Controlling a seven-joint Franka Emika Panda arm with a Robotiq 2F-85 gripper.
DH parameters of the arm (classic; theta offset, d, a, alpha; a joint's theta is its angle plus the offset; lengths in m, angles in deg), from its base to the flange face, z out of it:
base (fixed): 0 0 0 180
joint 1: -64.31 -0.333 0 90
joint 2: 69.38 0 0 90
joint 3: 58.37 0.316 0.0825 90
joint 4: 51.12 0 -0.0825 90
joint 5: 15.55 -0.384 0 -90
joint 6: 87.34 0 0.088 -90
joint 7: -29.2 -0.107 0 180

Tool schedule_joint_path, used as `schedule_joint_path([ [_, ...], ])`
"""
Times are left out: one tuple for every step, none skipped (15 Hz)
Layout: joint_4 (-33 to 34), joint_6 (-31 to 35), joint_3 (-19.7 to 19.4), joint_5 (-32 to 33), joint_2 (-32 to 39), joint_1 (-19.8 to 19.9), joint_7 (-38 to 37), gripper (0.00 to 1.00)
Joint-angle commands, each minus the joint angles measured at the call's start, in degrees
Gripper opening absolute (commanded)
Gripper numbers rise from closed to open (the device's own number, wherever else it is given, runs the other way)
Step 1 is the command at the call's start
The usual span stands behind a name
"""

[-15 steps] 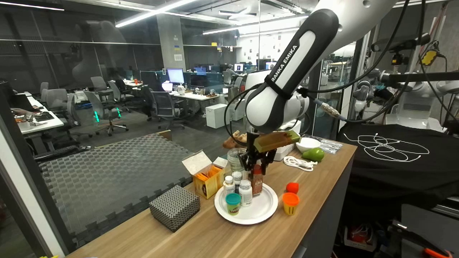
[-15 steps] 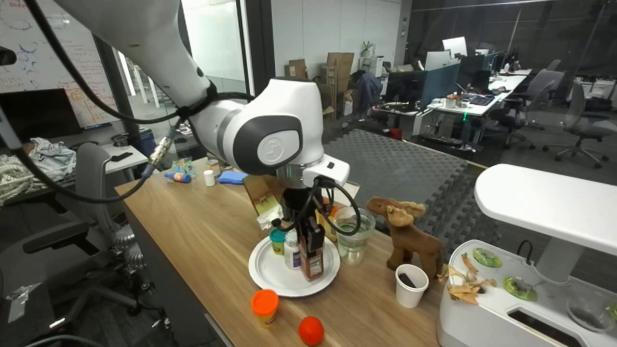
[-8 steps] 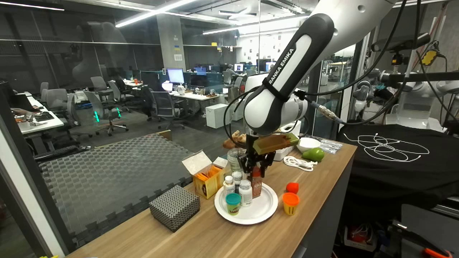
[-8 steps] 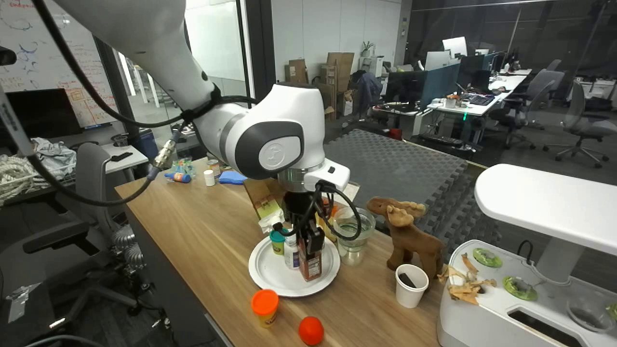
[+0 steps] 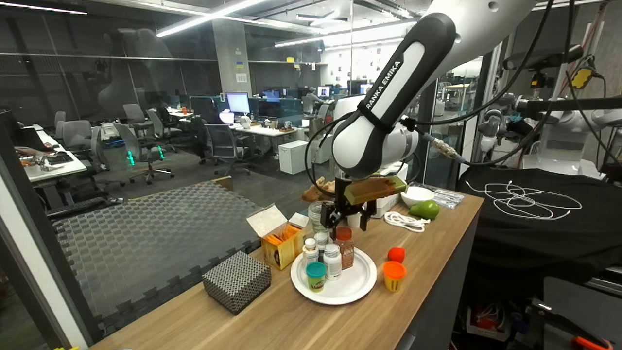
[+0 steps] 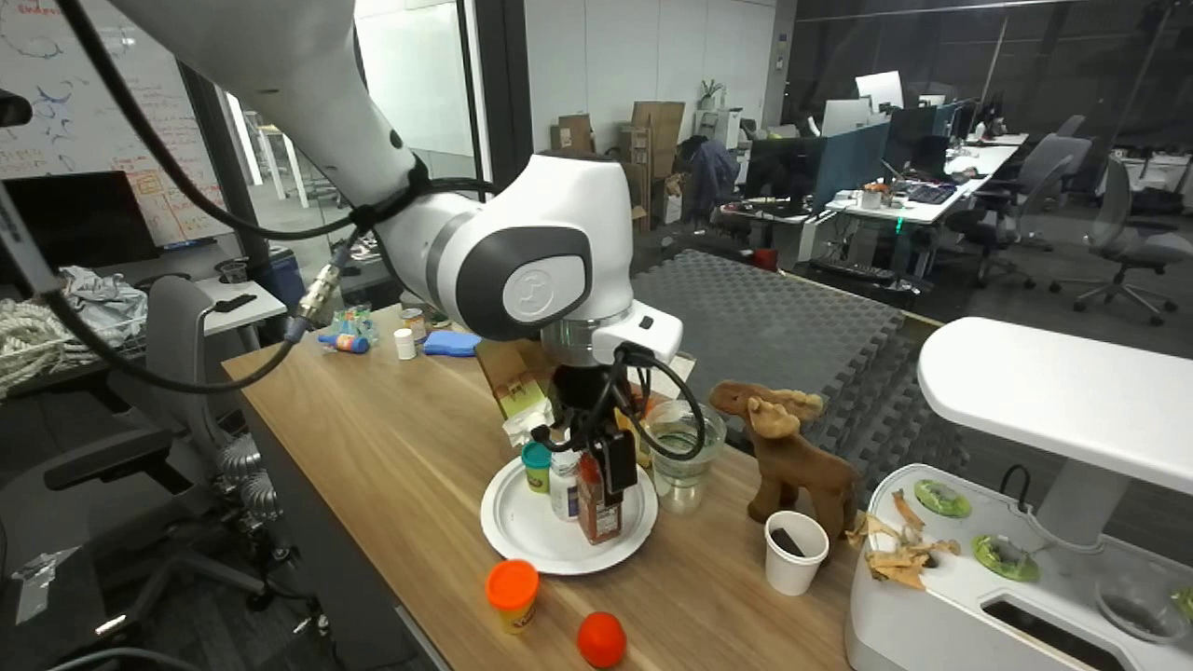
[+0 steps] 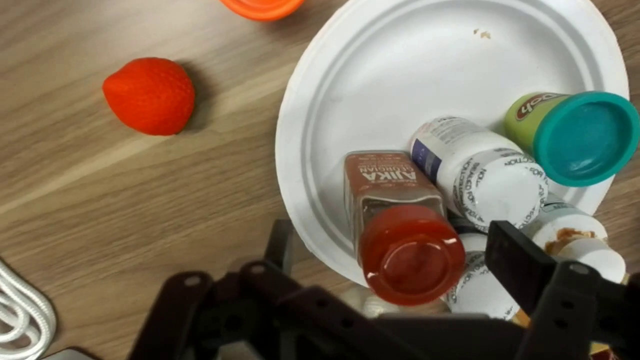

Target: Put the left clear cup in the clear cup near the moose, then put the bottles and orange plushie surrounding the white plate on the white plate

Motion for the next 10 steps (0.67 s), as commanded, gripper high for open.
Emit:
schedule_joint_path([
  [-5.29,-0.4,-1.36,-0.39,-6.77,-0.69,-1.53,1.0],
  [-7.39,0.28,-1.81,-0.44,-8.53,-0.78,-2.44,1.0],
  [-9.47,0.68,-2.09,-0.58,-10.26,-0.8,-3.35,1.0],
  [-11.9,0.96,-1.72,-1.5,-12.14,-0.33,-3.57,1.0],
  [-14.19,1.21,-1.78,-1.69,-13.8,-0.28,-4.23,1.0],
  [-16.66,1.45,-1.41,-2.39,-15.31,-0.04,-4.39,1.0],
  [-18.51,1.14,-1.16,-3.12,-16.49,0.05,-4.69,1.0],
  [-20.33,1.41,-0.79,-3.99,-17.19,0.19,-4.56,1.0],
  [-21.85,1.31,-0.14,-5.14,-17.77,0.41,-3.9,1.0],
  [-22.87,1.63,0.08,-5.82,-17.58,0.39,-3.91,1.0],
])
